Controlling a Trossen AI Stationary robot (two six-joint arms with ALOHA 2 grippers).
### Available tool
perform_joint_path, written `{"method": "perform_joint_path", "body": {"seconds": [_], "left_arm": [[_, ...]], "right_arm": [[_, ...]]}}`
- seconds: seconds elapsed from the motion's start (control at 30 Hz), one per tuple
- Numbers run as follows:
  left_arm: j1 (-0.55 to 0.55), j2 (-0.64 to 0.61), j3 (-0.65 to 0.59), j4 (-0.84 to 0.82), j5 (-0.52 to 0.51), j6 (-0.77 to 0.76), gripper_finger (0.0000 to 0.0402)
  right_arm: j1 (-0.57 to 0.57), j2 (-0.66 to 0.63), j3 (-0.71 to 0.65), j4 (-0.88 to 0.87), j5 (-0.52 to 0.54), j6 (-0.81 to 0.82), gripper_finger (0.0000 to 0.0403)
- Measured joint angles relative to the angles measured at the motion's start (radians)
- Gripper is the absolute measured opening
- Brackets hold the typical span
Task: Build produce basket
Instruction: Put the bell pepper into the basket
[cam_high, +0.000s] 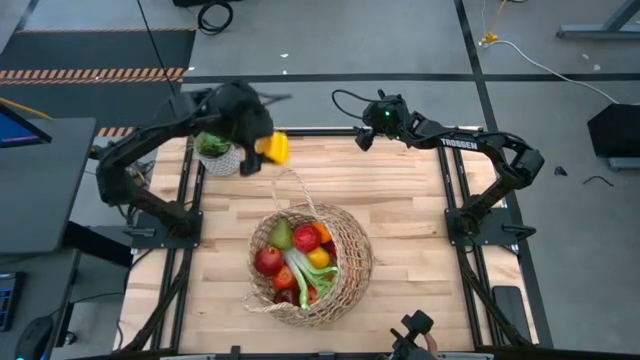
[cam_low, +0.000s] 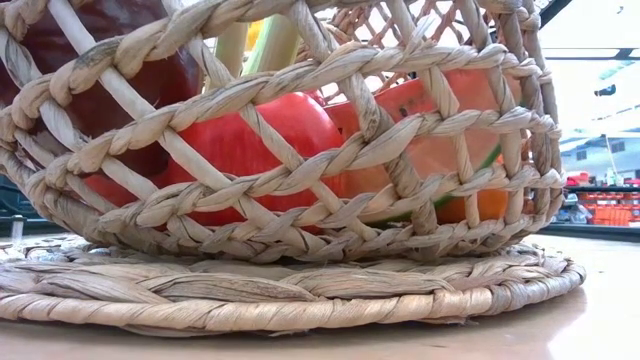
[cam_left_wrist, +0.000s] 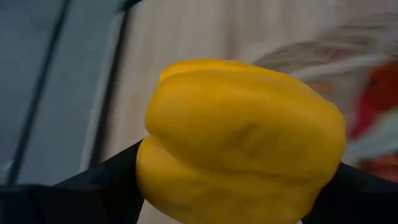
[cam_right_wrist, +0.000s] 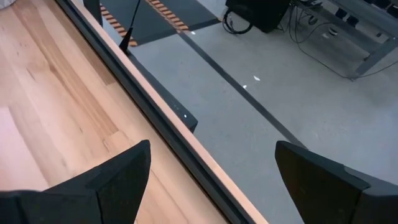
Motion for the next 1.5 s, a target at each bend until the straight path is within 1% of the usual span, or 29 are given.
{"method": "perform_joint_path", "body": {"seconds": [0.1, 0.2, 0.27, 0.33, 0.43, 0.5, 0.67, 0.87, 1.0, 1.1, 1.2, 1.33, 1.43, 1.5], "left_arm": [[-0.105, -0.015, 0.0, -0.003, 0.042, -0.004, 0.0324], [-0.228, -0.021, 0.0, 0.02, 0.048, -0.013, 0.0324], [-0.3, -0.018, 0.0, 0.021, 0.046, -0.045, 0.0324], [-0.363, -0.009, 0.0, 0.023, 0.009, -0.1, 0.0325], [-0.432, 0.01, -0.001, 0.009, -0.081, -0.194, 0.0325], [-0.463, 0.018, -0.001, -0.003, -0.116, -0.248, 0.0327], [-0.511, 0.039, -0.002, 0.017, -0.128, -0.354, 0.0335], [-0.568, 0.092, -0.002, 0.016, -0.126, -0.411, 0.034], [-0.615, 0.149, -0.002, 0.034, -0.124, -0.483, 0.0343], [-0.655, 0.19, -0.002, 0.043, -0.125, -0.474, 0.0343], [-0.682, 0.221, -0.002, 0.01, -0.123, -0.429, 0.0343], [-0.713, 0.26, -0.002, -0.031, -0.124, -0.424, 0.0346], [-0.744, 0.276, -0.002, -0.024, -0.073, -0.39, 0.0352], [-0.76, 0.285, -0.002, -0.004, -0.068, -0.37, 0.0352]], "right_arm": [[0.0, 0.0, 0.0, -0.022, 0.0, 0.0, 0.0348], [-0.004, 0.0, -0.009, -0.022, 0.0, -0.001, 0.0348], [-0.007, 0.0, -0.017, -0.024, 0.0, 0.001, 0.0348], [-0.007, 0.0, -0.021, -0.023, 0.0, 0.007, 0.0348], [-0.006, 0.0, -0.022, -0.024, 0.0, 0.035, 0.0348], [0.001, 0.0, -0.022, -0.027, -0.014, 0.062, 0.0348], [0.04, 0.0, -0.023, -0.08, -0.097, 0.12, 0.0348], [0.107, 0.0, -0.023, -0.157, -0.1, 0.156, 0.0348], [0.15, 0.0, -0.023, -0.187, -0.099, 0.187, 0.0348], [0.186, 0.0, -0.023, -0.208, -0.087, 0.202, 0.0348], [0.214, 0.0, -0.023, -0.223, -0.055, 0.203, 0.0348], [0.237, 0.0, -0.023, -0.229, -0.014, 0.218, 0.0348], [0.255, 0.0, -0.023, -0.235, -0.013, 0.234, 0.0348], [0.271, 0.0, -0.023, -0.241, -0.013, 0.237, 0.0348]]}}
